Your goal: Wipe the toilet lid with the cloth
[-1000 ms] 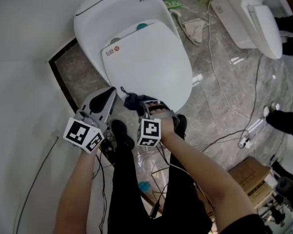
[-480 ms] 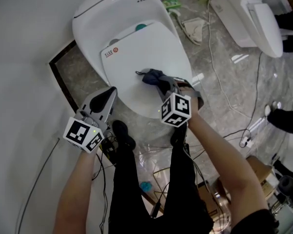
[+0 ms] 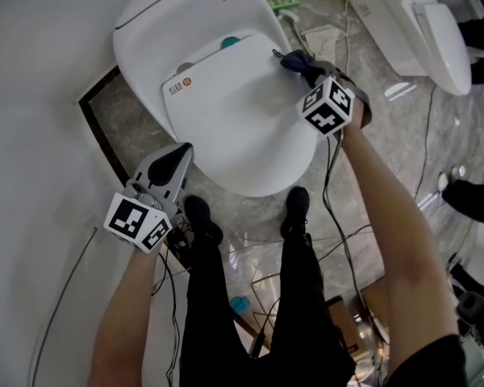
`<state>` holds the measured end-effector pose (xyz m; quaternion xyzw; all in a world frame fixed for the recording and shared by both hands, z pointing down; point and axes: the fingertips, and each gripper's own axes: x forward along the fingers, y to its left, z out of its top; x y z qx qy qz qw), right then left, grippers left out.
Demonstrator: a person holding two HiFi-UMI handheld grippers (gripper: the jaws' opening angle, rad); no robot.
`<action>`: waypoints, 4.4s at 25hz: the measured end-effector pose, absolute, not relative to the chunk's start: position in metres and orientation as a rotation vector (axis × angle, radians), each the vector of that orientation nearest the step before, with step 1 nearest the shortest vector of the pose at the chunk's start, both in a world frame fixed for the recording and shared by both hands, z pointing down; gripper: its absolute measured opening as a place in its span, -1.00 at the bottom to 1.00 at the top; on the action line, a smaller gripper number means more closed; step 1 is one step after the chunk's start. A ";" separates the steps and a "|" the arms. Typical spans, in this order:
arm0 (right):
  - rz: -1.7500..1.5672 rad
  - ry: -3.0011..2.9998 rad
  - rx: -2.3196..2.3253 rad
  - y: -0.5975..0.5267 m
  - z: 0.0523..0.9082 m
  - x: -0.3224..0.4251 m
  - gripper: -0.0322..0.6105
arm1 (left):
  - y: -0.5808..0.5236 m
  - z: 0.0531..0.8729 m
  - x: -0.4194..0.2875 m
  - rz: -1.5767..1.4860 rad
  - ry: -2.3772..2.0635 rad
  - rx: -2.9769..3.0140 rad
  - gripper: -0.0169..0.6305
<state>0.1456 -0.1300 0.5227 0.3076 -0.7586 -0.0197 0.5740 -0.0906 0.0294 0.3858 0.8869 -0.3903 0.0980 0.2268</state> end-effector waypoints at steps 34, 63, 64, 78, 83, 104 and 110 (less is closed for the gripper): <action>-0.023 -1.796 0.592 -0.046 0.557 0.117 -0.68 | 0.027 0.382 -0.073 0.290 -1.021 2.484 -0.91; -0.050 -1.890 0.456 0.063 0.551 0.069 -0.68 | 0.040 0.376 -0.055 0.290 -1.001 2.489 -0.91; -0.050 -1.891 0.452 0.066 0.552 0.067 -0.68 | 0.040 0.377 -0.055 0.287 -1.000 2.489 -0.91; -0.059 -1.895 0.430 0.087 0.553 0.054 -0.68 | 0.038 0.376 -0.057 0.278 -1.003 2.486 -0.91; -0.042 -1.907 0.422 0.101 0.553 0.047 -0.68 | 0.040 0.375 -0.054 0.274 -0.995 2.488 -0.91; -0.054 -1.961 0.183 0.193 0.566 0.009 -0.68 | 0.046 0.377 -0.049 0.267 -0.973 2.509 -0.91; -0.007 -1.993 0.326 0.156 0.538 0.032 -0.68 | 0.052 0.369 -0.046 0.290 -0.957 2.510 -0.91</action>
